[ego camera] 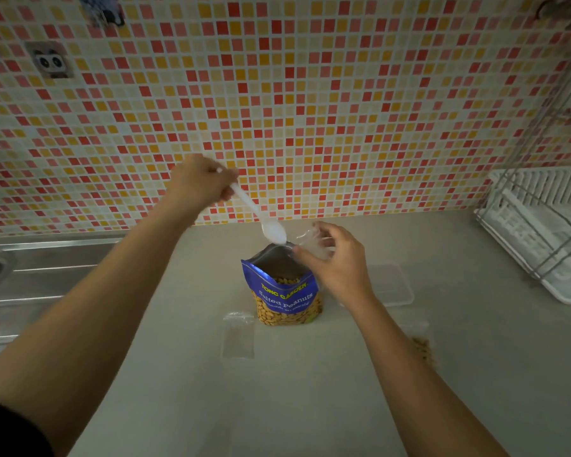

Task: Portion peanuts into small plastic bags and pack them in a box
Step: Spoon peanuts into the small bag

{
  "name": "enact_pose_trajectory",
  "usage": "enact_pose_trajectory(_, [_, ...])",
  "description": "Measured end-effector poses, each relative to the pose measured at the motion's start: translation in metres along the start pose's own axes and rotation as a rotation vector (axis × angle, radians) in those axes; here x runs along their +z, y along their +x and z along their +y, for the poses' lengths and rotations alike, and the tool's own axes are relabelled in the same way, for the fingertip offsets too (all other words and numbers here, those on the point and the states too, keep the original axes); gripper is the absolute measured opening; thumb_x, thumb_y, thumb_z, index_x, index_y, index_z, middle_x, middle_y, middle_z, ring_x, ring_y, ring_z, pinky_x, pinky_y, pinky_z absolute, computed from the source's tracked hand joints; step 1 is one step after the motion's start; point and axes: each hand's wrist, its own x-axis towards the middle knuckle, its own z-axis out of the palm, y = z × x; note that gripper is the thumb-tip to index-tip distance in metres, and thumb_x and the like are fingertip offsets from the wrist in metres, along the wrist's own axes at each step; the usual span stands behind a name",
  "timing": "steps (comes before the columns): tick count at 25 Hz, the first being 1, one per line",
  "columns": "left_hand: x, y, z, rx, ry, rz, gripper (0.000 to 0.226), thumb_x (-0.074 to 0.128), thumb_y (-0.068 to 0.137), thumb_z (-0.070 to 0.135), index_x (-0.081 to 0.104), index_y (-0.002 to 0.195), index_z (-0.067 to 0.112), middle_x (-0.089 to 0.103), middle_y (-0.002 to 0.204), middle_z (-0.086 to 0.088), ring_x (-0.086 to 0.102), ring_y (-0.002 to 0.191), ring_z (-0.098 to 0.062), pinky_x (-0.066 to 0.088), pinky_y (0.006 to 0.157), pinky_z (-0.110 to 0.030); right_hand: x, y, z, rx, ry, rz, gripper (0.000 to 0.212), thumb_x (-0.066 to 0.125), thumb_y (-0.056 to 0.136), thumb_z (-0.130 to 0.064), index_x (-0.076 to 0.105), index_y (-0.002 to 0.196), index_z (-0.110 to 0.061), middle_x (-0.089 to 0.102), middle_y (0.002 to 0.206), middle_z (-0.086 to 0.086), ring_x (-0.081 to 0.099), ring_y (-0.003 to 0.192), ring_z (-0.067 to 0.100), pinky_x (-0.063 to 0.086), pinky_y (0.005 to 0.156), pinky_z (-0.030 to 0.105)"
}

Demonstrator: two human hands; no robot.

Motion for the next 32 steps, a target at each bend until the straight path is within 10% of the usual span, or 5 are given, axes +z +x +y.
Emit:
enact_pose_trajectory(8, [0.123,-0.030,-0.063,0.128,0.661,-0.282,0.029,0.048,0.095,0.026,0.063,0.100,0.002,0.066,0.090,-0.013,0.062,0.082,-0.026,0.043,0.066,-0.029,-0.011,-0.002,0.008,0.047,0.017,0.027,0.057,0.077,0.071,-0.033,0.057,0.122,-0.019,0.057,0.105,-0.009,0.057,0.092,0.007,0.047,0.077,0.017])
enact_pose_trajectory(16, [0.126,-0.016,-0.062,-0.279,0.264,-0.132,0.025,0.049,0.085,0.018,0.065,0.083,-0.001,0.068,0.078,-0.012,0.061,0.068,-0.023,0.047,0.057,-0.029,-0.024,-0.008,0.012,0.085,0.035,0.063,0.054,0.077,0.073,-0.032,0.057,0.122,-0.018,0.056,0.104,-0.010,0.055,0.092,0.005,0.043,0.073,0.010])
enact_pose_trajectory(27, [0.089,-0.002,-0.066,-0.405,0.062,-0.196,0.033,0.056,0.089,0.024,0.049,0.061,0.008,0.051,0.057,-0.005,0.046,0.051,-0.014,0.042,0.056,-0.023,-0.031,-0.010,0.010,0.100,0.012,0.047,0.055,0.074,0.076,-0.033,0.054,0.125,-0.018,0.053,0.108,-0.011,0.053,0.097,0.006,0.040,0.070,0.009])
enact_pose_trajectory(32, [0.068,-0.004,-0.080,-0.530,-0.158,-0.173,0.025,0.056,0.092,0.024,0.060,0.081,0.002,0.056,0.063,-0.006,0.048,0.052,-0.011,0.040,0.052,-0.018,-0.029,-0.011,0.009,0.089,-0.003,0.034,0.056,0.075,0.075,-0.033,0.055,0.125,-0.018,0.054,0.108,-0.010,0.054,0.097,0.007,0.041,0.069,0.008])
